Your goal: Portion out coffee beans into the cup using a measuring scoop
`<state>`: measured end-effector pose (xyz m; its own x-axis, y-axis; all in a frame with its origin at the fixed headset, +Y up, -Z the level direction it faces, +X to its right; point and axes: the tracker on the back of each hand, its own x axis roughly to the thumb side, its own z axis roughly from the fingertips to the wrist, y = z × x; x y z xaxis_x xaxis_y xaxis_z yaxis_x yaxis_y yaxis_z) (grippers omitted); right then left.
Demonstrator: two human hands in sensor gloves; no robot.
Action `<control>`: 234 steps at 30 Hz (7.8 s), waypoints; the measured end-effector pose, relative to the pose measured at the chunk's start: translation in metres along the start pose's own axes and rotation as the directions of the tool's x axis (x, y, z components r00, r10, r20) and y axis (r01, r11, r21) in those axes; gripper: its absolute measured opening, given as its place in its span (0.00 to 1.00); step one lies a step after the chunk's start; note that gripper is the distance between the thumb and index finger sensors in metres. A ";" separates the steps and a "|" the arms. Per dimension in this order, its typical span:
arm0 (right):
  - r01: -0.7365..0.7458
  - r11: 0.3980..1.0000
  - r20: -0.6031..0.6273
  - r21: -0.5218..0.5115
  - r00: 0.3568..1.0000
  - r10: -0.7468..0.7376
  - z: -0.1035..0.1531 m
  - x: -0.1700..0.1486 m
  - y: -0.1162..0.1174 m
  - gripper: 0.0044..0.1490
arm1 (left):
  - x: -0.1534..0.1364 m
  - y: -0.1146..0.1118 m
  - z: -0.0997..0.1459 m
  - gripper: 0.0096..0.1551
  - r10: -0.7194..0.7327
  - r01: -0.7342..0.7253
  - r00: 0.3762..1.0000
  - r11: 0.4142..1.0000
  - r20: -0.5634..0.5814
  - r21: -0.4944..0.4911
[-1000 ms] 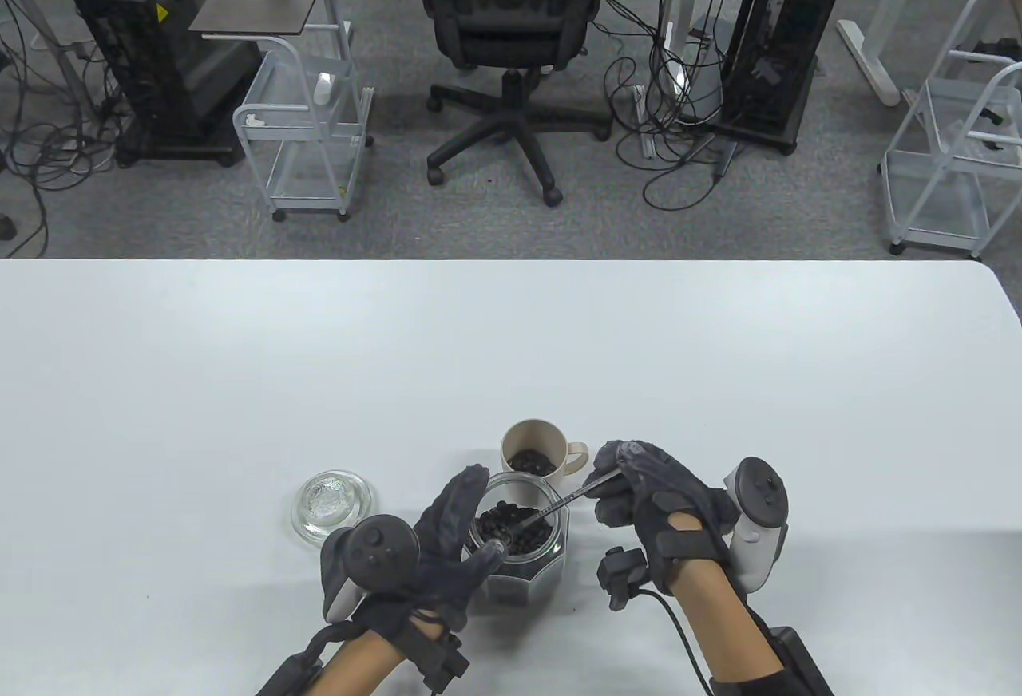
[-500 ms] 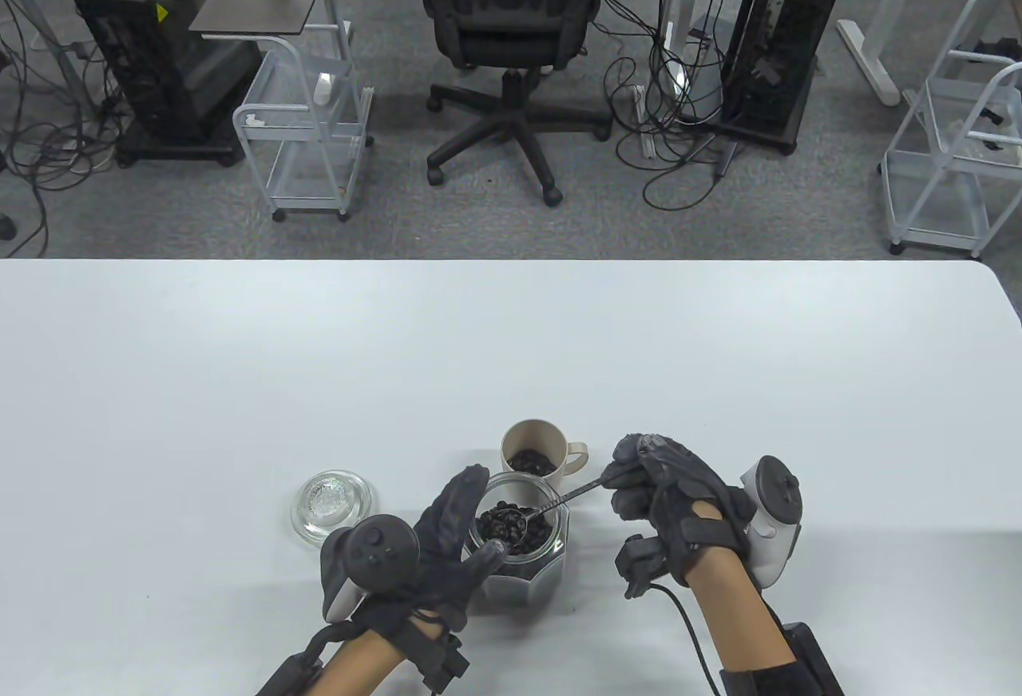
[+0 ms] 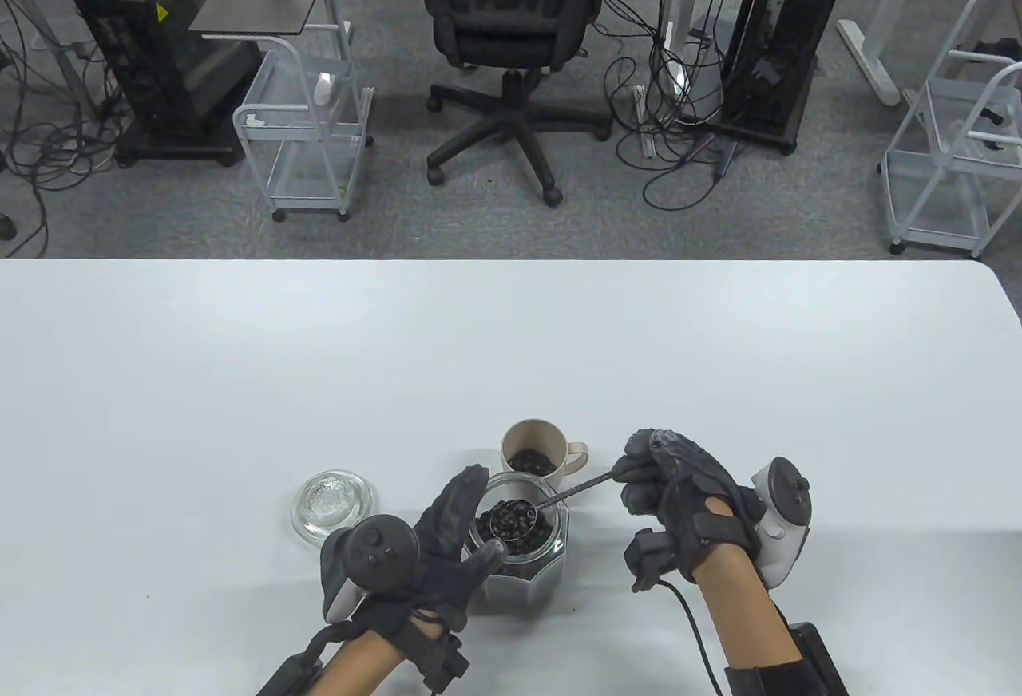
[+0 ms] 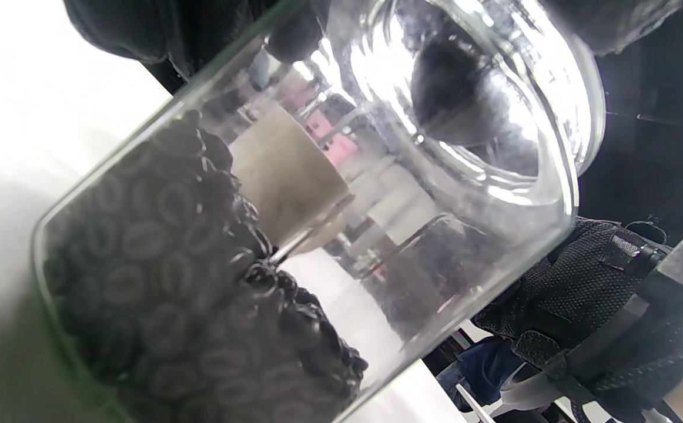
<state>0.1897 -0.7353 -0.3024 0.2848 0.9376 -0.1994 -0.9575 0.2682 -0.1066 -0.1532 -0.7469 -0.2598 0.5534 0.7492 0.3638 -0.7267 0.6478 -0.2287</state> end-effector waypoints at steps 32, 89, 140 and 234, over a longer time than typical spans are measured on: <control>0.284 0.953 0.027 -0.109 0.959 -0.283 -0.003 -0.006 -0.023 0.26 | 0.000 0.000 0.000 0.56 0.003 -0.003 1.000 1.000 -0.001 -0.001; -0.831 0.474 0.763 -0.291 0.097 0.639 0.050 0.025 0.092 0.27 | 0.000 0.000 0.000 0.56 0.003 -0.003 1.000 1.000 -0.004 -0.005; -0.209 0.972 0.638 -0.105 0.736 0.227 0.043 0.059 0.029 0.24 | -0.001 0.001 0.000 0.56 0.007 -0.007 1.000 1.000 -0.007 -0.007; -0.172 0.981 0.038 0.089 0.985 0.169 0.009 0.000 0.027 0.22 | -0.001 -0.001 0.000 0.56 0.004 -0.004 1.000 1.000 -0.006 -0.006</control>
<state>0.1634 -0.7258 -0.2970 0.1172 0.9772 -0.1772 -0.9924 0.1219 0.0159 -0.1534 -0.7482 -0.2597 0.5529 0.7527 0.3574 -0.7266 0.6455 -0.2354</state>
